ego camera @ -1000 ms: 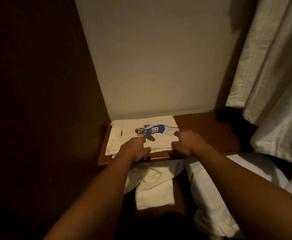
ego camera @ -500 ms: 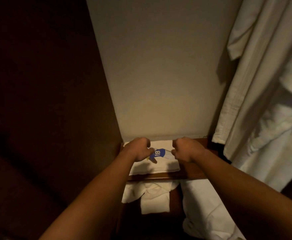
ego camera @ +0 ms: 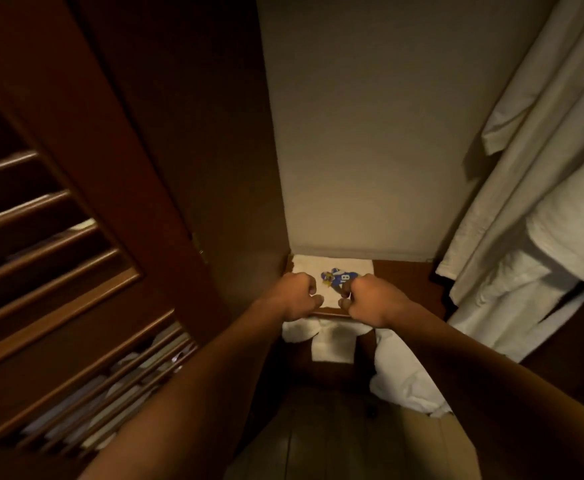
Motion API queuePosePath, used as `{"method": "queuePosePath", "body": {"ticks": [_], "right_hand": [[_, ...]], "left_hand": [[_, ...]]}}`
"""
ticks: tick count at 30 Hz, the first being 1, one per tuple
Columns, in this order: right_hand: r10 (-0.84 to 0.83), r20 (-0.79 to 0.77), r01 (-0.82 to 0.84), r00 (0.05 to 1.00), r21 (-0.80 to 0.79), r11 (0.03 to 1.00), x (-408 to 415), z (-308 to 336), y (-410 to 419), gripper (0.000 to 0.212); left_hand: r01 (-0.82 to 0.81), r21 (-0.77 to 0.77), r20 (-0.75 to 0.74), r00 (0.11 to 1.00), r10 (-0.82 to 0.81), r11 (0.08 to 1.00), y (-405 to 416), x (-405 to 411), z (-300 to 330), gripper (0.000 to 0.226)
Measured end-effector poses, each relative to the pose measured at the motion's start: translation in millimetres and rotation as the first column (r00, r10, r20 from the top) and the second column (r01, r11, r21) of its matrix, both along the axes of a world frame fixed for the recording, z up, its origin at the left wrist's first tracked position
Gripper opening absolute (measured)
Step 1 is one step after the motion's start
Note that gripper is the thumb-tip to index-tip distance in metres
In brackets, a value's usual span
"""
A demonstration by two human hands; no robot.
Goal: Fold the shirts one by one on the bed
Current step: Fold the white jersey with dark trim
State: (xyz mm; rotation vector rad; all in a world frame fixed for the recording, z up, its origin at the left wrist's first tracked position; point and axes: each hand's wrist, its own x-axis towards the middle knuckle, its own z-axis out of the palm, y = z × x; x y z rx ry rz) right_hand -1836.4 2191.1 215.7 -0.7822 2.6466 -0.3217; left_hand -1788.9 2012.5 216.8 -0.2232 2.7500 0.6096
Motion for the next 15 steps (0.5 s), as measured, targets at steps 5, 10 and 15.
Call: {"method": "queuePosePath", "body": {"ticks": [5, 10, 15], "right_hand": [[0.135, 0.026, -0.135, 0.991, 0.029, 0.990, 50.0, -1.5, -4.4, 0.028], [0.280, 0.036, -0.282, 0.959, 0.058, 0.958, 102.9, -0.9, -23.5, 0.028], [0.452, 0.059, -0.455, 0.890, 0.081, 0.887, 161.5, 6.8, -69.2, 0.026]], "left_hand": [[-0.150, -0.015, 0.054, 0.987, 0.151, 0.989, 0.4, 84.6, -0.9, 0.018], [-0.280, -0.013, 0.087, 0.956, 0.280, 0.960, -5.7, 163.1, -8.5, 0.021], [-0.446, 0.050, 0.097, 0.893, 0.440, 0.894, -34.3, 249.6, -17.3, 0.013]]}}
